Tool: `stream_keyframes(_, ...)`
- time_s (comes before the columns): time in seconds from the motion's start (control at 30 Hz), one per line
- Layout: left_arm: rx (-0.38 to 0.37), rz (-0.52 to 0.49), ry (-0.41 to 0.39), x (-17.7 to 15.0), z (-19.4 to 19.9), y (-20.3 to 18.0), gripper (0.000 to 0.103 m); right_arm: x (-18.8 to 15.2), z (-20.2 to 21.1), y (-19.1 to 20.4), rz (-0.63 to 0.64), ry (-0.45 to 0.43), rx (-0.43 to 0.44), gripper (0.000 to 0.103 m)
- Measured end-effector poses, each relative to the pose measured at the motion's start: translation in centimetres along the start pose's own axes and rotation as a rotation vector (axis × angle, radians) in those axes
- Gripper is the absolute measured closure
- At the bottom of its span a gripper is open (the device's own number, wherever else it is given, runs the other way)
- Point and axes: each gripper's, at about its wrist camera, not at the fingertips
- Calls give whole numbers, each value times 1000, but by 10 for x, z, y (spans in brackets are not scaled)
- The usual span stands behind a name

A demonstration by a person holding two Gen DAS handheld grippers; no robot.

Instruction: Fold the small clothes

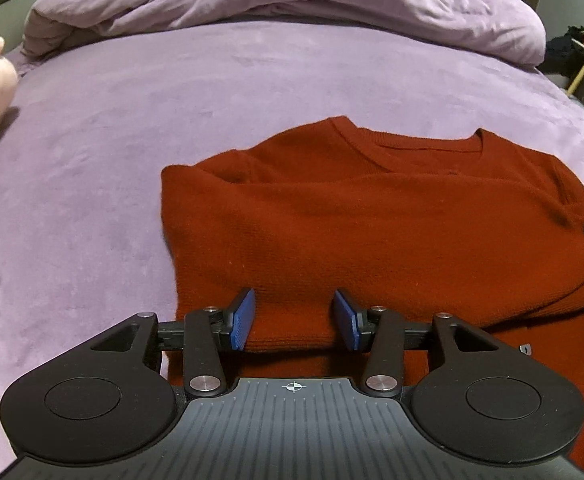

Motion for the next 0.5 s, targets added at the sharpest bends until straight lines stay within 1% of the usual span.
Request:
stream_keyframes(0.07, -2, 1, -1, -3, 4, 1, 54, -6, 23, 1, -49, -21, 125, 98)
stream_keyframes(0.1, -5, 5, -3, -4, 6, 1, 54, -12, 30, 0, -48, -14, 159, 97)
stream_keyframes(0.13, -6, 5, -4, -5, 6, 1, 53, -19, 34, 3, -27, 3, 160, 96)
stream_keyframes(0.2, 1, -8, -6, -8, 7, -1, 53, -37, 31, 8, 39, 42, 115, 95)
stream_keyframes(0.27, 11, -30, -9, -10, 8, -4, 53, -46, 33, 11, 63, 0, 109, 95)
stream_keyframes(0.3, 16, -40, -12, -10, 9, -4, 53, -46, 35, 11, 66, -1, 103, 95)
stream_keyframes(0.4, 20, -59, -11, -11, 14, -4, 53, -40, 46, 10, 8, 32, 92, 95)
stream_keyframes(0.43, 21, -61, -12, -12, 17, -3, 53, -40, 53, 8, -18, 40, 98, 92)
stream_keyframes(0.5, 21, -52, -13, -14, 25, 0, 53, -44, 72, 0, -56, 43, 125, 90)
Point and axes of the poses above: each gripper's, at about its wrist camera, not at the fingertips, and z roughly against the way its jaws point, y to its left, x to its top, and after that the axes turned 5 degrees about x, right-handed
